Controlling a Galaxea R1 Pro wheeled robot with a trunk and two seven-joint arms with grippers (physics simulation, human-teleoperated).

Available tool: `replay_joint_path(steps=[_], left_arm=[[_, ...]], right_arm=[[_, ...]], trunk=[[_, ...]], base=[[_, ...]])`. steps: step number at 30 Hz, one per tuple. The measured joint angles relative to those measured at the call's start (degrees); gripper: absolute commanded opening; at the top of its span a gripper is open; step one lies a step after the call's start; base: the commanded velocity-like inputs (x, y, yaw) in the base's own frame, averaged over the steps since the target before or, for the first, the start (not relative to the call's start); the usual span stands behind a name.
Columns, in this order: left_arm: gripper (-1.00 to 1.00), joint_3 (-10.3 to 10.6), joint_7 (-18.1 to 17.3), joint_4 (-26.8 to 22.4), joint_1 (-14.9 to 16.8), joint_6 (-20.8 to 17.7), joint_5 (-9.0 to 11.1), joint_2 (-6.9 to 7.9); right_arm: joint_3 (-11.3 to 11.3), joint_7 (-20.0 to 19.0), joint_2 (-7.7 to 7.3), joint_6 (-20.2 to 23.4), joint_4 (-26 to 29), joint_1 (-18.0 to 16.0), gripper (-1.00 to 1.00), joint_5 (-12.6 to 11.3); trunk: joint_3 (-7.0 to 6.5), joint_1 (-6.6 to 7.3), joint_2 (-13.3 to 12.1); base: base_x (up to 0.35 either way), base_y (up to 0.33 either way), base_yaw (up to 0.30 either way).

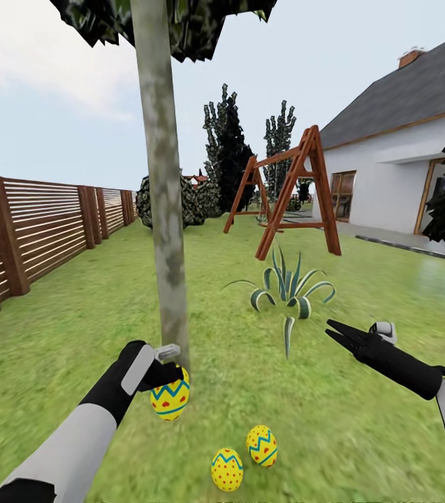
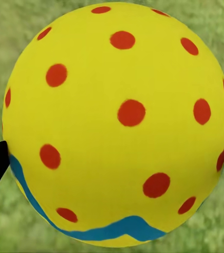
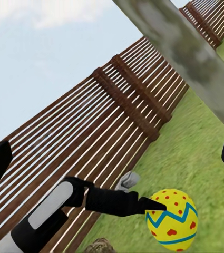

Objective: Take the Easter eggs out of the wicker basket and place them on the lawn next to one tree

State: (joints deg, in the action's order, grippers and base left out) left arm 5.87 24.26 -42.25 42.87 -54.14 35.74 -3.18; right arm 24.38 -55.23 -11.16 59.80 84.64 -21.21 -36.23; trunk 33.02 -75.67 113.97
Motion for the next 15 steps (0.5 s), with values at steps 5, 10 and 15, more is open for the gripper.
replay_joint_path(steps=[5,10,15], left_arm=[[-1.00,-0.1,0.0,0.6,0.0,0.1,0.0,0.00],[-1.00,-0.1,0.0,1.0,0.0,3.5,0.0,-0.09],[-1.00,-0.1,-0.1,4.6,0.1,6.9,-0.1,-0.36]], right_arm=[[0.0,0.0,0.00,0.0,0.0,0.0,1.00,0.0],[0.0,0.0,0.00,0.0,0.0,0.0,1.00,0.0],[0.0,0.0,0.00,0.0,0.0,0.0,1.00,0.0]], trunk=[[0.90,-1.10,2.0],[1.80,-2.20,4.0],[2.69,-3.30,6.0]], base=[[0.000,0.000,0.000],[0.000,0.000,0.000],[0.000,0.000,0.000]])
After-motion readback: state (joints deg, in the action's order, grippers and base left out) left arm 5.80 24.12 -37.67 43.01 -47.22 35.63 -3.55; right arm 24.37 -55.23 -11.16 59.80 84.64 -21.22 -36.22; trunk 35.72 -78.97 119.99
